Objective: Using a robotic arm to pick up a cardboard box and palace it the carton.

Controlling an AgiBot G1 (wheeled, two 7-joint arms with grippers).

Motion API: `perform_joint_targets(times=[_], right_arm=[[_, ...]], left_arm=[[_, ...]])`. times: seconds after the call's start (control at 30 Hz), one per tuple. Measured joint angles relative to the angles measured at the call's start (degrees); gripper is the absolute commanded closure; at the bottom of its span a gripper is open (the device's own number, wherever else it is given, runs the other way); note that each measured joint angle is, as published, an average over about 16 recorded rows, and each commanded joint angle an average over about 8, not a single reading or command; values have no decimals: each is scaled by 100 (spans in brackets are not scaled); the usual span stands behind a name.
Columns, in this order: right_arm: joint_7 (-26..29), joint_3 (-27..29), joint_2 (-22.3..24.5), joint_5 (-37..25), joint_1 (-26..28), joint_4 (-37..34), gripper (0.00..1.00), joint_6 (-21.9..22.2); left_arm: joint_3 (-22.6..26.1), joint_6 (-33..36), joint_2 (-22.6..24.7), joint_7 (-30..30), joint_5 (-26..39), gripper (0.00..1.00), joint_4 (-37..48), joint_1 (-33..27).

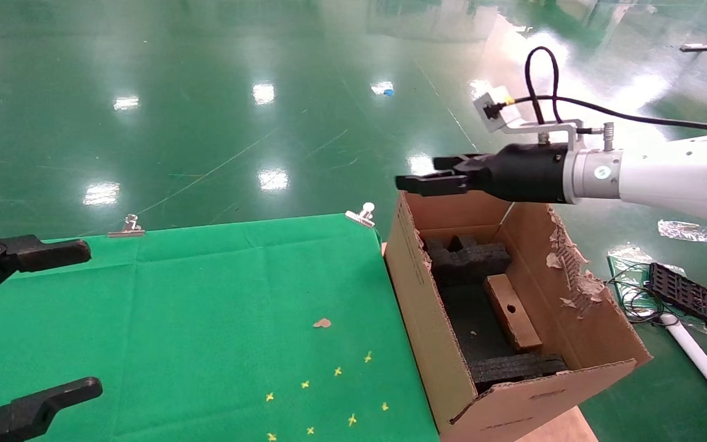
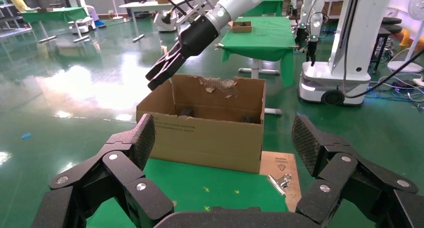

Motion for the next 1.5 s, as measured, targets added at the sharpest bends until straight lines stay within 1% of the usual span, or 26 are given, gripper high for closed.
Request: perform_joint_targets(times=[1.27, 1.5], right_arm=[[-988, 3627, 540, 947, -2947, 3929, 0, -1563], [-1141, 4202, 626, 1098, -3413, 4551, 0, -1811]], left_arm=[[11, -4, -4, 6, -7, 0, 1, -3], [12, -5, -5, 6, -9, 0, 1, -3]])
